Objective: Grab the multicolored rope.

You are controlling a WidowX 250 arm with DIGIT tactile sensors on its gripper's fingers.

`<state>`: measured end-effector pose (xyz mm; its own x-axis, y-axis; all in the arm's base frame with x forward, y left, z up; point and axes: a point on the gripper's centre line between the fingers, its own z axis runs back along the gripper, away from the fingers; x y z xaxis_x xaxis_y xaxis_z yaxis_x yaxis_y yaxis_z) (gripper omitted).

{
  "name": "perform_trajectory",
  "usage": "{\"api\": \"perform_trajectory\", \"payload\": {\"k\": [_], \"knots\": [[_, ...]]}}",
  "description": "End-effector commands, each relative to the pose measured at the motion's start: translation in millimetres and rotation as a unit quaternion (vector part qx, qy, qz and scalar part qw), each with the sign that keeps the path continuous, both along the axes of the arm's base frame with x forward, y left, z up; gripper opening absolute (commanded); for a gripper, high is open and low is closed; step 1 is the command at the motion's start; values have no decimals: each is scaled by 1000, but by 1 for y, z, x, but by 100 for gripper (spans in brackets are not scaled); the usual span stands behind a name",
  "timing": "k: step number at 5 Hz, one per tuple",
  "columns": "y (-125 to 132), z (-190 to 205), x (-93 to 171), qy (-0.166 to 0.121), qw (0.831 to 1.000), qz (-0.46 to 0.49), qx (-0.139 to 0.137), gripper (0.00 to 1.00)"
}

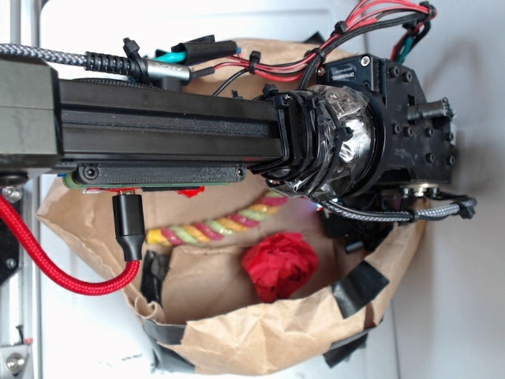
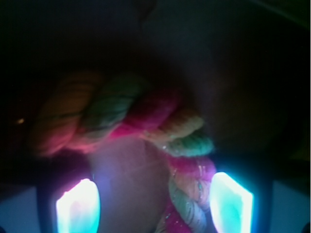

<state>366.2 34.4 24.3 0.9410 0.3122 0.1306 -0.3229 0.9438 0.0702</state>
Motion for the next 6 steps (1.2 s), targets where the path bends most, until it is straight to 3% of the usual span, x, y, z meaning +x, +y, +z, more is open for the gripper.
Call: {"api": "perform_trajectory", "payload": {"k": [1,6], "knots": [[1,-15,4,-7,1000,6,11,0],[5,-2,-13,-14,1000,5,3,0]]}}
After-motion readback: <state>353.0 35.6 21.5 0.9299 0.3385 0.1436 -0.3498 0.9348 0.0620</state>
